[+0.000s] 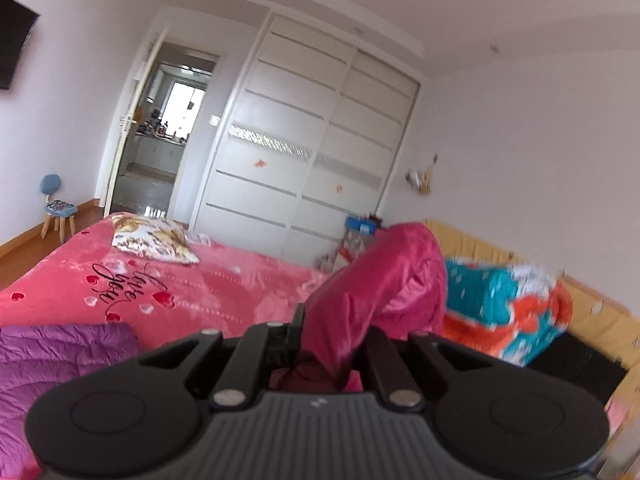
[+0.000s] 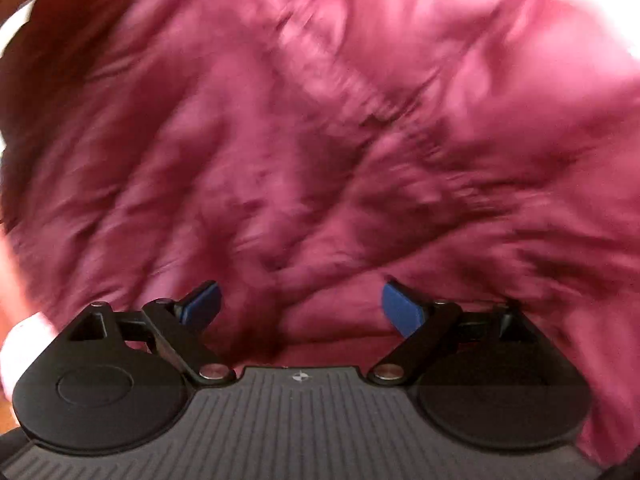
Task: Fold large clothes
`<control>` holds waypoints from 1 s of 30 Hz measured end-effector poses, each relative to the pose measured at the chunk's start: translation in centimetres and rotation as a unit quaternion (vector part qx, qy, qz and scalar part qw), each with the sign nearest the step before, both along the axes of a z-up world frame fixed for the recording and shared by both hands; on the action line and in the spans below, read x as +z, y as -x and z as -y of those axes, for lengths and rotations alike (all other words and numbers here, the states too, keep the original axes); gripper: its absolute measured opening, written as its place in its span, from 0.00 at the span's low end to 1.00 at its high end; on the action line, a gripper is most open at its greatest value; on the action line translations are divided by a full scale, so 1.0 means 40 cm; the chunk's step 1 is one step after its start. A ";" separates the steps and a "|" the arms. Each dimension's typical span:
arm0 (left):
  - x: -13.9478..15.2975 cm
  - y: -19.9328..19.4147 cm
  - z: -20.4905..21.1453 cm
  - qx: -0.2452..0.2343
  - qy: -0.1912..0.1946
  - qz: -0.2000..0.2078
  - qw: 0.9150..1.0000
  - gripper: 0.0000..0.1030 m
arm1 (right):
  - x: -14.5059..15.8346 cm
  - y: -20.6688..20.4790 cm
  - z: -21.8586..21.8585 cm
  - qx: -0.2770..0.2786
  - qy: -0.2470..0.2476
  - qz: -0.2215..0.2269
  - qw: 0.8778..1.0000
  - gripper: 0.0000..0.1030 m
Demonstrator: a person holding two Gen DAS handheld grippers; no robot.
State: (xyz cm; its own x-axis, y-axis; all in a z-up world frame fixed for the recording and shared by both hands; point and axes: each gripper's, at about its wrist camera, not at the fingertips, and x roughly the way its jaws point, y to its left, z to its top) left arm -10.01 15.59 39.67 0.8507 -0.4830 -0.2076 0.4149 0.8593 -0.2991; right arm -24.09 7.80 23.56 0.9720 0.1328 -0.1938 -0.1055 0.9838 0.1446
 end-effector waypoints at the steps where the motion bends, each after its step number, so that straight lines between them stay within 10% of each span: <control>1: -0.028 -0.009 0.014 -0.002 -0.011 -0.006 1.000 0.04 | -0.014 -0.008 0.037 -0.029 -0.004 -0.007 1.000 1.00; 6: -0.161 -0.058 0.052 -0.013 -0.027 -0.078 0.996 0.04 | -0.103 -0.044 0.226 -0.151 -0.062 -0.079 0.983 1.00; 10: -0.246 -0.108 0.081 -0.014 -0.058 -0.124 0.991 0.04 | -0.145 -0.029 0.290 -0.141 -0.105 -0.085 0.981 1.00; 17: -0.284 -0.181 0.115 -0.026 -0.110 -0.182 0.977 0.05 | -0.104 -0.022 0.109 0.075 -0.023 -0.048 0.996 1.00; 22: -0.253 -0.175 0.134 -0.042 -0.135 -0.173 0.975 0.05 | -0.139 0.038 -0.140 0.227 0.168 -0.019 0.959 1.00; 30: -0.214 -0.147 0.064 -0.043 -0.088 -0.157 0.983 0.06 | -0.250 -0.037 -0.220 0.296 0.163 -0.131 0.932 1.00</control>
State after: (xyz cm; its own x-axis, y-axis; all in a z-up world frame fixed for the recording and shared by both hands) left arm -4.13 13.03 31.12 0.6882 -0.4843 -0.5402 0.3995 0.8745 -0.2750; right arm -22.61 16.61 13.55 0.6607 0.5237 -0.5378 -0.6475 0.7600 -0.0554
